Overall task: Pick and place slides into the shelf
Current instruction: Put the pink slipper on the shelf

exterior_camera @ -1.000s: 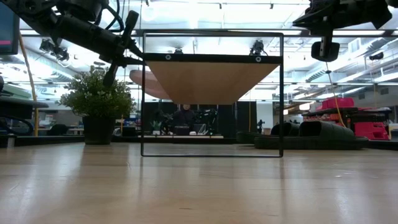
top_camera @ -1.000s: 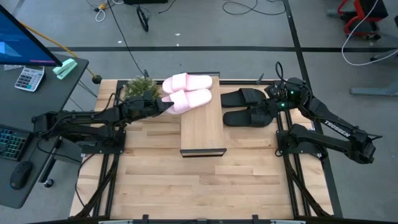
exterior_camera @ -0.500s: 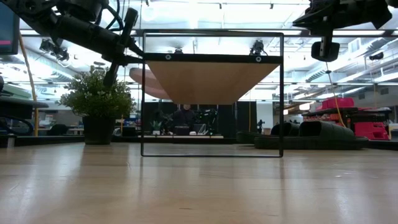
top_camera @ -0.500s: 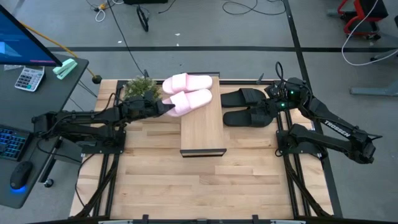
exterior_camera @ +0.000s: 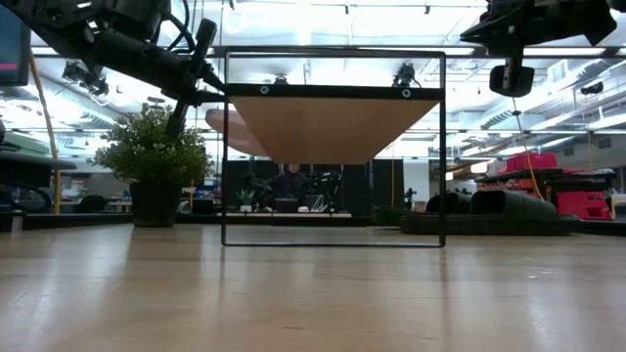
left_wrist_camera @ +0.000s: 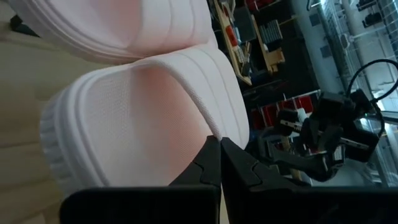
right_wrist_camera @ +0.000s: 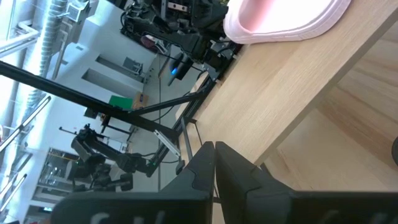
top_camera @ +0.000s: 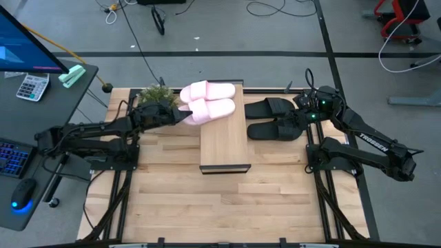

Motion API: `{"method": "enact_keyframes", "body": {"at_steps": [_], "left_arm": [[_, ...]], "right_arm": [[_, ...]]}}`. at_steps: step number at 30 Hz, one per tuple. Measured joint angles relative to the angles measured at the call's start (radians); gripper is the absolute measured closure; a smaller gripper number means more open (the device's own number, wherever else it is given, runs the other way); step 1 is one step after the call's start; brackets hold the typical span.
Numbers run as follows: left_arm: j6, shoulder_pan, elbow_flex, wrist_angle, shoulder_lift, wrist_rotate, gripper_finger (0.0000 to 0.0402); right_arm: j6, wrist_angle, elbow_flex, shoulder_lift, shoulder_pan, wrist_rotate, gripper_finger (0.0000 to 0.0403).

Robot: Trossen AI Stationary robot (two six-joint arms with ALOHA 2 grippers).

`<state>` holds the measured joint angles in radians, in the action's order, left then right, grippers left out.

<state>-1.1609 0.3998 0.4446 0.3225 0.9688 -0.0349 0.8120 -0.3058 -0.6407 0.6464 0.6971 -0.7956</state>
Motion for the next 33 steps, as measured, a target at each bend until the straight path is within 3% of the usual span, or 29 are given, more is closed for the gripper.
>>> {"method": "enact_keyframes", "body": {"at_steps": [15, 25, 33], "left_arm": [[0.005, 0.060, 0.000, -0.043, 0.000, 0.034, 0.0395], [0.002, 0.060, 0.000, -0.043, 0.000, -0.017, 0.0374], [0.002, 0.060, 0.000, -0.042, 0.000, -0.017, 0.0390]], "right_arm": [[0.000, 0.000, 0.000, 0.000, 0.000, 0.002, 0.0383], [0.000, 0.000, 0.000, 0.000, 0.000, 0.002, 0.0383], [0.000, 0.000, 0.000, 0.000, 0.000, 0.003, 0.0383]]}}
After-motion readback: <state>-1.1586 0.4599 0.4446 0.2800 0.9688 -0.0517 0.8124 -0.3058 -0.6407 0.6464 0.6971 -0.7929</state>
